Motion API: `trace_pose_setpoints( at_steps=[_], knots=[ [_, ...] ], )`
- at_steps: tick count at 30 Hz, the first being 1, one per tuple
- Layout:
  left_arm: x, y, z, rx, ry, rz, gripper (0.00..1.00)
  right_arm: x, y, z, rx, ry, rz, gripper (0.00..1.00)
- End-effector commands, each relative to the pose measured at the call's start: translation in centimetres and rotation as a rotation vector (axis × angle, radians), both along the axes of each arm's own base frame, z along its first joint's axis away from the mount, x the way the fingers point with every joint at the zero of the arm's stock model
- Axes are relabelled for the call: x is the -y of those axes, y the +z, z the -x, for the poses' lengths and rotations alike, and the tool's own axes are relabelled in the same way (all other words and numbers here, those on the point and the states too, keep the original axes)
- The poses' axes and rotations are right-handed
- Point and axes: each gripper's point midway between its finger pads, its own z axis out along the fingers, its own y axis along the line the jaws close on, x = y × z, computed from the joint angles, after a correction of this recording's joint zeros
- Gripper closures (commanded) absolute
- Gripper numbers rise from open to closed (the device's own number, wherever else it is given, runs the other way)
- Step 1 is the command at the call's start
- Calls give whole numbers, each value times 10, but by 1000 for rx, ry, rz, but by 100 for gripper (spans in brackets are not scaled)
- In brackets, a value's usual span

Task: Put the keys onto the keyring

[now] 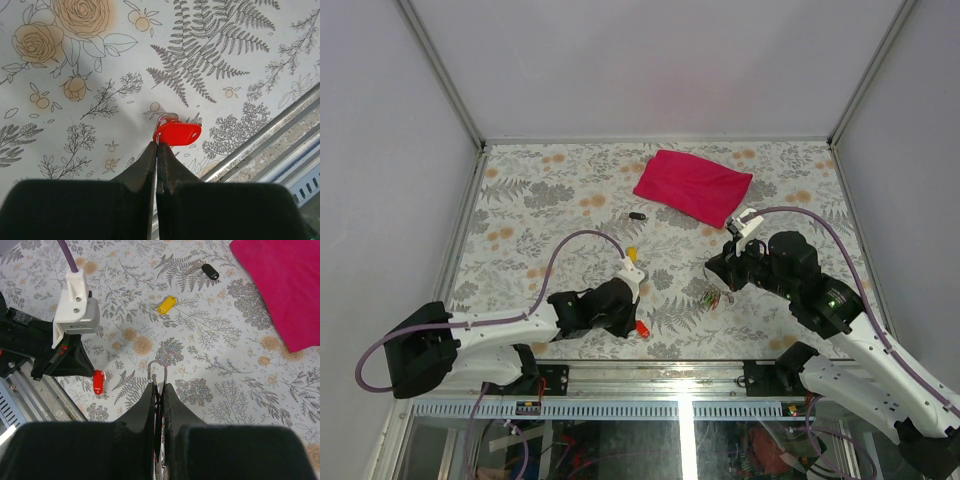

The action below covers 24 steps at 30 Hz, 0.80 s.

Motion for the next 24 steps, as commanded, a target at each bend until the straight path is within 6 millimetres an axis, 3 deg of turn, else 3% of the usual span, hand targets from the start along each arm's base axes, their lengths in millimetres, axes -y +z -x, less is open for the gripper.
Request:
trace_pose_setpoints(
  at_steps=[1,7,16,24],
  knots=[
    [9,-5,-7,17,22,23,98,-4,22,-5,53,-10,-49,100],
    [5,-16,-5,3,27,0,89,-4,21,-5,47,-9,-50,100],
    [-1,-11,-6,11,67,15,61,-6,21,-5,40,-3,-50,100],
    [-4,-13,-6,-1,96,9,58,-7,19,-5,37,5,-49,100]
  ],
)
